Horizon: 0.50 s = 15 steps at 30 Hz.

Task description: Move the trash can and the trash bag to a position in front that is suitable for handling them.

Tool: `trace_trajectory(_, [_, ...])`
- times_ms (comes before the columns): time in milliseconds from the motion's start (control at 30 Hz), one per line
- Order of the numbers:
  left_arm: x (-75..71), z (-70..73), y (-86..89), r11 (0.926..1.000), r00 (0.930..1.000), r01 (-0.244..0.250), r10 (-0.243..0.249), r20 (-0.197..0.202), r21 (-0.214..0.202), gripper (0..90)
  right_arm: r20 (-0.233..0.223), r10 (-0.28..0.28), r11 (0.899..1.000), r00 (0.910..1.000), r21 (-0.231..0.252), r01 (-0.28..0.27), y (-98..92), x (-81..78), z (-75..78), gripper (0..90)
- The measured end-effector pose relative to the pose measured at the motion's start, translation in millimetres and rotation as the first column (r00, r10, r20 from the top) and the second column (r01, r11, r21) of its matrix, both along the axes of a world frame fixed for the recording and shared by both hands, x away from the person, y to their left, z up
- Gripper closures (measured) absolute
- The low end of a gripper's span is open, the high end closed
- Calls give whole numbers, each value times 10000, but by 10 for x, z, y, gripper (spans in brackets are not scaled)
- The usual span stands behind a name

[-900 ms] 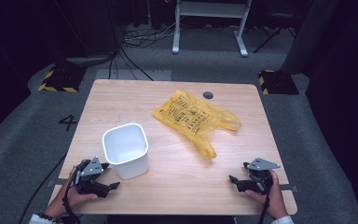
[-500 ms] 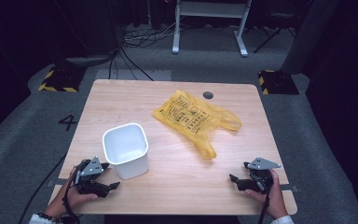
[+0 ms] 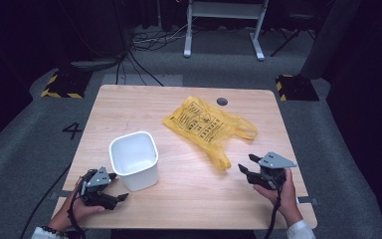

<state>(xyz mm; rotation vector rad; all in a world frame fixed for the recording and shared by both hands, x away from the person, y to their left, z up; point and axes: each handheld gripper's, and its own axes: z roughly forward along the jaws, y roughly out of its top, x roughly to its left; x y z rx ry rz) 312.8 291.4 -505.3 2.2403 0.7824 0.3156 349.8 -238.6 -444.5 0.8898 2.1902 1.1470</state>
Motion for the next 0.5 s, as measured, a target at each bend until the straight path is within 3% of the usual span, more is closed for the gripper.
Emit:
trace_trajectory(133, [-1, 0, 0, 10000, 10000, -18, 18, 14, 6, 143, 374, 421, 9975, 9984, 554, -441, 226, 165, 177, 588])
trace_trajectory(233, [-1, 0, -1, 10000, 10000, -18, 18, 11, -2, 144, 449, 574, 9979, 9973, 284, -587, 425, 299, 207, 633])
trace_trajectory(367, [-1, 0, 0, 10000, 10000, -17, 17, 14, 2, 143, -554, 580, 9983, 9968, 20, -580, 600, 501, 24, 647])
trace_trajectory(500, [-1, 0, 0, 10000, 10000, -20, 20, 16, 6, 144, -1371, 534, 9979, 9891, -289, -579, 626, 633, -215, 646])
